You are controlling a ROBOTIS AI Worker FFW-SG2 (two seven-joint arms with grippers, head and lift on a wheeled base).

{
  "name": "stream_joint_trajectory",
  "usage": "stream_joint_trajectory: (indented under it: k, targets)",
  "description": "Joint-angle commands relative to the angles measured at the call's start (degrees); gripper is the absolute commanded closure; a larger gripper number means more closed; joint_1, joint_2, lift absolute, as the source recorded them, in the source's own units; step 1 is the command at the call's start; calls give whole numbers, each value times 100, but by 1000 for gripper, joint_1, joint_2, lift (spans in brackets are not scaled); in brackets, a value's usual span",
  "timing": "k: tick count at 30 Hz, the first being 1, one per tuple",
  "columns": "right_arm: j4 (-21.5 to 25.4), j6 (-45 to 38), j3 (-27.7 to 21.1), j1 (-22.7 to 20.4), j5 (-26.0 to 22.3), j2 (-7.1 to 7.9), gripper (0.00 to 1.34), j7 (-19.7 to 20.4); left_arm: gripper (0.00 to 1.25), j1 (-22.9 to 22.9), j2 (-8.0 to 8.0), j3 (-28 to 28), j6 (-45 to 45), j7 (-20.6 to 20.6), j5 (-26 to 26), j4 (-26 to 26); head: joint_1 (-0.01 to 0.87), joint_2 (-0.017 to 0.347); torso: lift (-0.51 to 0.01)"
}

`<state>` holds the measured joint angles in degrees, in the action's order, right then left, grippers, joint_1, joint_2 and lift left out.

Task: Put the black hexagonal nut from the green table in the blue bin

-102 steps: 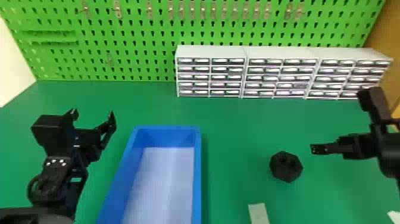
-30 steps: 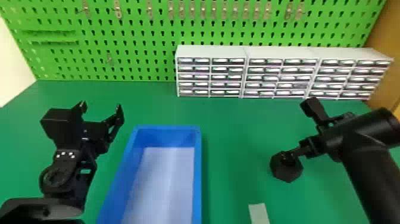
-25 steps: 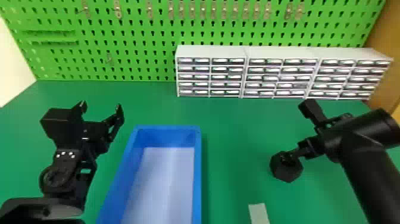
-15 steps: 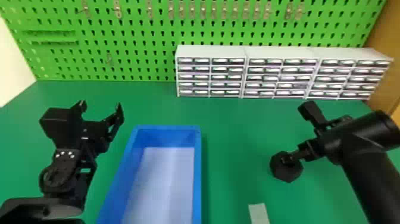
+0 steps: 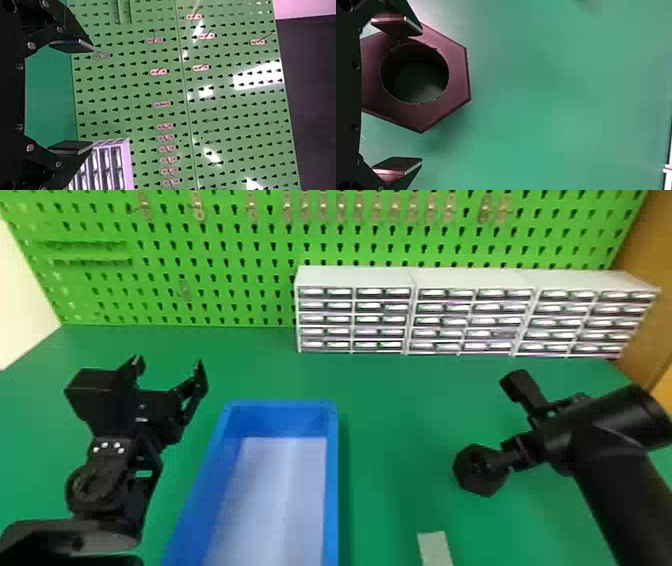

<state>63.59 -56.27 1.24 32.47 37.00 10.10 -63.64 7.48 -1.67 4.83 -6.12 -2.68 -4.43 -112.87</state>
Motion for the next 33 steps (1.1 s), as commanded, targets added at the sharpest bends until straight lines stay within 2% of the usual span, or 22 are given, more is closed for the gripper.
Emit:
stream_joint_trajectory:
  k: [1,10,33]
  targets:
    - [-31,2,17,-74,0,9,144,0,397,-1,0,9,14,-4,13,2,657,57,-95]
    - [-92,11,8,-145,-35,18,144,0,397,-9,0,9,32,-4,13,11,657,57,-95]
    - [-101,-51,8,172,35,71,144,-9,397,26,-27,35,49,-4,22,19,657,57,-95]
